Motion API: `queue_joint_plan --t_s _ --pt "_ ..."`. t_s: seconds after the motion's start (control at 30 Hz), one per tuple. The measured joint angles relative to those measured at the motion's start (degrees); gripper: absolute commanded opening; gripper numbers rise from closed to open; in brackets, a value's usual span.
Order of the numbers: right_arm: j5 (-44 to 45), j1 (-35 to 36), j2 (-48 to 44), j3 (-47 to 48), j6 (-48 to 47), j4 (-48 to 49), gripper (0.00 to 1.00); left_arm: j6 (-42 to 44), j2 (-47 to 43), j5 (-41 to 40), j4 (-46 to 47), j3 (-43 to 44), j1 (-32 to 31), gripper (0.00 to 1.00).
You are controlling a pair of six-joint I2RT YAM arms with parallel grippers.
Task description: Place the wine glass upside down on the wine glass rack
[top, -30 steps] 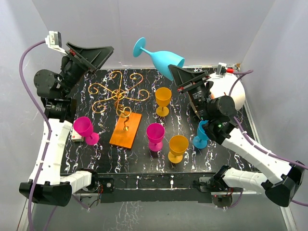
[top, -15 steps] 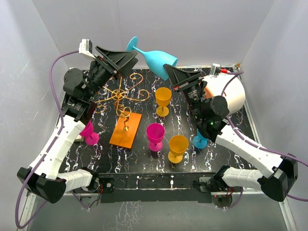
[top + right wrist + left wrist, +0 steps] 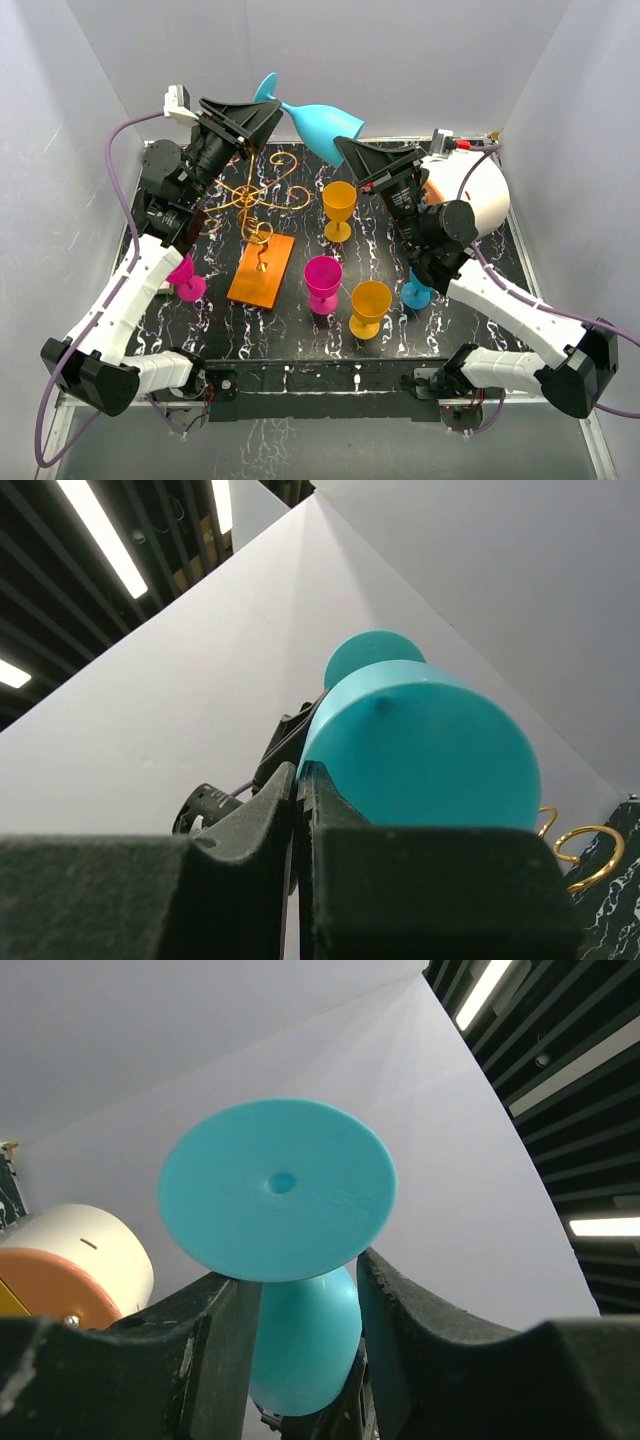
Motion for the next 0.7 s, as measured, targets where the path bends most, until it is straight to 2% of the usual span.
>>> queue_joint_plan --t_s 0.33,0.43,0.57,0.7 --pt "-7.1 0.0 2.3 0.0 1.8 3.0 0.00 0.4 0.5 -2.8 3.0 0.6 0.0 0.34" --pt "-9.5 0.0 2.4 0.0 2.0 3.0 0.00 0.9 1.1 -3.3 4.1 1.1 -0.1 0.30" --pt "-11.2 0.0 2.4 0.0 2.2 3.0 0.00 1.0 1.9 -3.4 5.7 1.1 -0.2 0.19" --pt "-12.2 0.0 2.3 0.0 2.2 2.6 0.00 0.5 3.3 -3.2 6.7 1.1 -0.3 0.16"
